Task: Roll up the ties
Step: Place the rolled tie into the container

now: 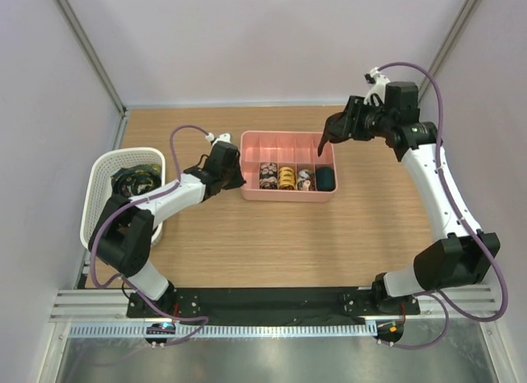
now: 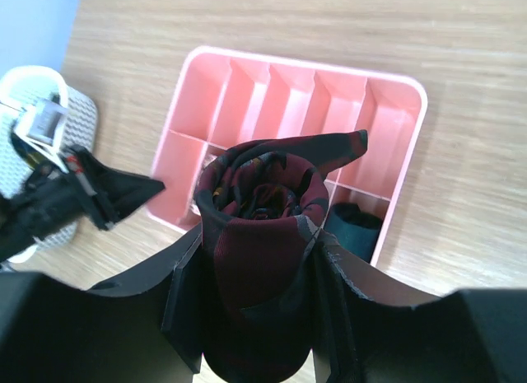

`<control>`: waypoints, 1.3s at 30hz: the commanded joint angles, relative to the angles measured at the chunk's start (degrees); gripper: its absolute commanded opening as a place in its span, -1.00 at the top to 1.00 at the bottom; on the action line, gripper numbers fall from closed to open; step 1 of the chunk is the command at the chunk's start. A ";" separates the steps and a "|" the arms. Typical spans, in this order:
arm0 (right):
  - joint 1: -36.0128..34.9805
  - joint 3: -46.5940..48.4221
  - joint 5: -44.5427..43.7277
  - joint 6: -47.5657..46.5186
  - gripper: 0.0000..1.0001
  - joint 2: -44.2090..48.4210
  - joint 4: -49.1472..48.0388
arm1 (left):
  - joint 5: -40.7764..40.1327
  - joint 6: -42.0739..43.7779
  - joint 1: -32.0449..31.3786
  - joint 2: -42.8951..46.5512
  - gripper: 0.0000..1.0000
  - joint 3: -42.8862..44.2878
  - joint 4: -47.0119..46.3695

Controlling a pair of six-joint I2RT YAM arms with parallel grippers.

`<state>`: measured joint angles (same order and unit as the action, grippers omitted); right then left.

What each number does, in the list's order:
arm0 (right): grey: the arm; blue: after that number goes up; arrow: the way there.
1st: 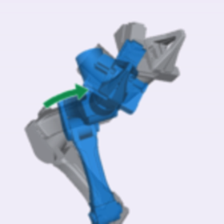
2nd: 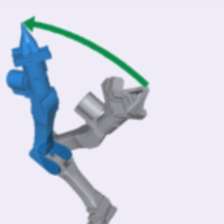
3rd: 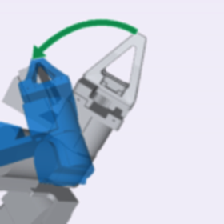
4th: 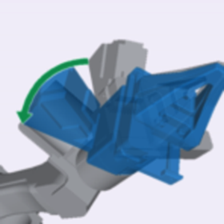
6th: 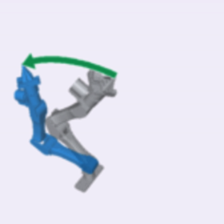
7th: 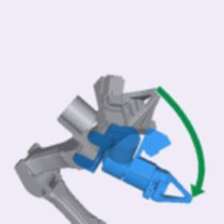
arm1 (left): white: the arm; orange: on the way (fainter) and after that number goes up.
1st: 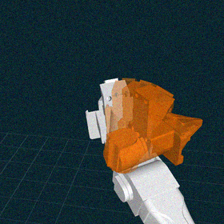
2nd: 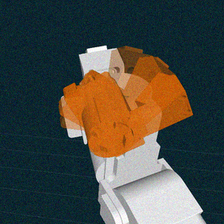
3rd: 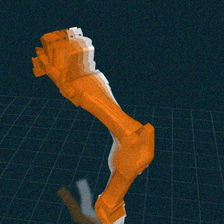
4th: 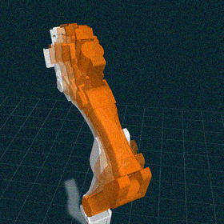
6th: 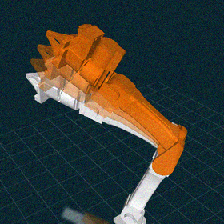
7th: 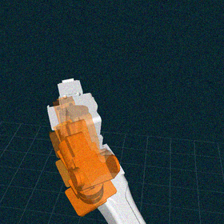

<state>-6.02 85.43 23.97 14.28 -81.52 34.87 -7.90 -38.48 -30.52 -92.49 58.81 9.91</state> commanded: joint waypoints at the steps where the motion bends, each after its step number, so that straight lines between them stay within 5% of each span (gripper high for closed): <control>1: -1.88 1.23 -3.31 -3.29 0.97 -3.03 3.36 | 1.05 -1.33 0.11 2.40 0.99 2.54 -1.12; 15: -17.96 -3.34 -13.77 -3.48 0.96 -6.81 1.34 | 1.31 -4.15 -0.94 1.87 1.00 2.81 -2.26; 39: -29.75 -5.89 -21.77 9.88 0.98 -15.16 -10.26 | -1.42 -12.32 -4.28 3.72 0.99 -5.28 -13.42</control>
<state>-33.80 76.40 4.14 21.43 -95.55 27.59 -9.89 -47.75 -34.15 -91.24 53.63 4.14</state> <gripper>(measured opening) 0.493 0.029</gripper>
